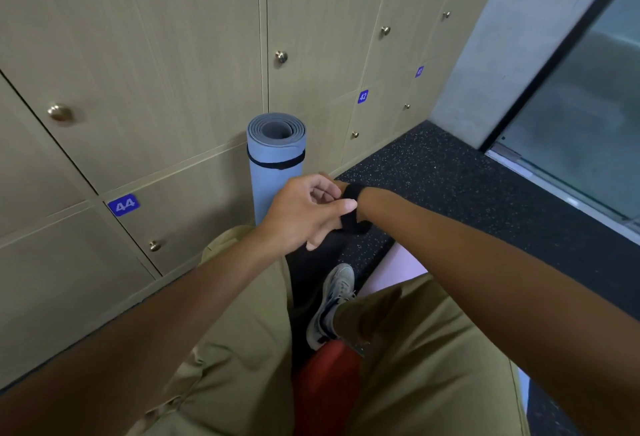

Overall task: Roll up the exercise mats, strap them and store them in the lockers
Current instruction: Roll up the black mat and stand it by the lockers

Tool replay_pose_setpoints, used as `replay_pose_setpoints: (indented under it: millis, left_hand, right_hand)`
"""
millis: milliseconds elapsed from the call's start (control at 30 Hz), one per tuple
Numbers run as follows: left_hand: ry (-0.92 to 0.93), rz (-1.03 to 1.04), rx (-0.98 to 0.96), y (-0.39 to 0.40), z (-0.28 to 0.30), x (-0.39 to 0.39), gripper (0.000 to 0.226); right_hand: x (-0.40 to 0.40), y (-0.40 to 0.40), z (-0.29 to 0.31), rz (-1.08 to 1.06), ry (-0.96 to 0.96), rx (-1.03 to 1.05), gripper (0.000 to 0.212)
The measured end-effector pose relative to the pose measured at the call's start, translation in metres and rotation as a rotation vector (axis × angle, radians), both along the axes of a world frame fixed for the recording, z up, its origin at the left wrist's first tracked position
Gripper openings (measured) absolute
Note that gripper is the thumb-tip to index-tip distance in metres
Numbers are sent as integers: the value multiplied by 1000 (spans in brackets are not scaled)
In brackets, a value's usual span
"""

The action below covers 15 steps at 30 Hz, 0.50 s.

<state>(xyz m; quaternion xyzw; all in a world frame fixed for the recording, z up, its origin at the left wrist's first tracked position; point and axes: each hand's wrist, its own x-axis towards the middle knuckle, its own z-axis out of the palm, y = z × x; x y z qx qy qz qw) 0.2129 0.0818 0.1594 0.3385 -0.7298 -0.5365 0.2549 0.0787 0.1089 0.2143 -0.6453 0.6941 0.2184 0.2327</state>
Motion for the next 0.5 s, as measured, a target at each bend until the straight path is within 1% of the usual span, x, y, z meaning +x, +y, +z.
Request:
replay_pose_setpoints:
  millis: [33, 67, 100, 200, 233, 267, 300, 333, 367, 500]
  left_hand:
    - [-8, -28, -4, -2, 3, 0, 24]
    - [-14, -58, -4, -5, 5, -1, 21]
    - [-24, -89, -3, -7, 8, -2, 18]
    - [-58, -142, -5, -11, 12, -6, 16]
    - [-63, -141, -4, -13, 11, -6, 16]
    - [-68, -128, -1, -16, 8, -5, 16]
    - [-75, -106, 3, -19, 4, -2, 15]
    - [-81, -81, 9, -23, -1, 1, 15]
    - [-87, -59, 19, -27, -7, 4, 16]
    - [-126, -3, 47, -34, -23, 13, 20]
  right_hand:
    - [-7, -7, -18, -19, 55, -1, 22]
    - [-13, -10, -34, -22, 65, 24, 13]
    - [-21, -13, -49, -35, 19, 25, 17]
    - [-22, -17, -46, -204, -25, 49, 33]
    - [-18, -16, -43, -222, -51, 27, 38]
    - [-15, -16, -41, -169, -104, 13, 54]
    - [-13, -14, -38, -152, -171, -33, 77]
    - [-10, -12, -35, -129, -211, -92, 95]
    - [-9, -10, -33, -102, -201, -113, 100]
    - [-10, -6, -36, -6, -234, -137, 97]
